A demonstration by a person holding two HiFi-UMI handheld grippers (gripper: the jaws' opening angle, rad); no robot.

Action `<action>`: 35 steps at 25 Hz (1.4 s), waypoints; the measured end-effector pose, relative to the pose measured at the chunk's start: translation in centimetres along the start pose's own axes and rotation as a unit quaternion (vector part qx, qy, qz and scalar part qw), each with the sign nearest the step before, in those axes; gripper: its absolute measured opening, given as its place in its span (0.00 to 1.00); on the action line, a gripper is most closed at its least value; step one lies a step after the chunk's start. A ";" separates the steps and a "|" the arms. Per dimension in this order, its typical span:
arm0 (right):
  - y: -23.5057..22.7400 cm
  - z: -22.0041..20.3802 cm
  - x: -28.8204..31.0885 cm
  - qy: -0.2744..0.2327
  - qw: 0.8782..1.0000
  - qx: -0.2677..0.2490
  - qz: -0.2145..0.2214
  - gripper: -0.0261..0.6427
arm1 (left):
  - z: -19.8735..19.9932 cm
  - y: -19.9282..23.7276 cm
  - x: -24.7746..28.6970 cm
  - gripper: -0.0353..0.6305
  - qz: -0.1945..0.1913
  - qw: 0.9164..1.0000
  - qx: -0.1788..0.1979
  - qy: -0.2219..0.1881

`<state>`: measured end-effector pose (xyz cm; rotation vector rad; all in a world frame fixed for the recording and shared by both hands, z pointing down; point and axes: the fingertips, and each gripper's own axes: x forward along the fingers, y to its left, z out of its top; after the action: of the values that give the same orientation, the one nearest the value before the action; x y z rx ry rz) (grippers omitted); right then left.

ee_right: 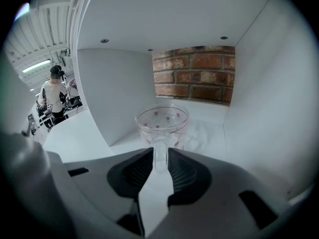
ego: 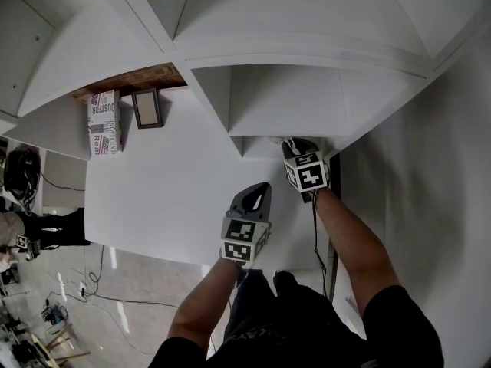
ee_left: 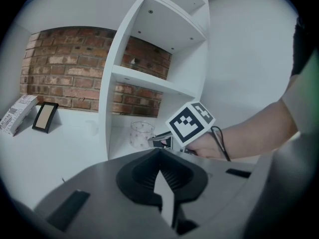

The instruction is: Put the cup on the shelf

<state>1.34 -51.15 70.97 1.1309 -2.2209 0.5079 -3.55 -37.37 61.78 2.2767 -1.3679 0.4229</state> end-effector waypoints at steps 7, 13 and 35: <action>-0.4 -0.2 -1.1 -0.007 1.000 0.011 -0.006 0.22 | 0.2 -0.7 -0.6 0.06 0.005 1.000 0.001 -0.004; -0.2 0.1 -3.7 -0.029 1.000 0.006 -0.005 0.23 | 0.8 -1.7 -1.3 0.06 0.013 1.000 0.002 -0.012; 6.0 -1.1 -21.5 -0.099 0.994 0.004 0.040 0.04 | 2.0 -7.8 -11.9 0.06 0.055 0.997 0.003 -0.056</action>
<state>6.82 -34.28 57.34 1.1429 -2.4454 0.4536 -2.04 -26.28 52.68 2.2663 -1.5541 0.3398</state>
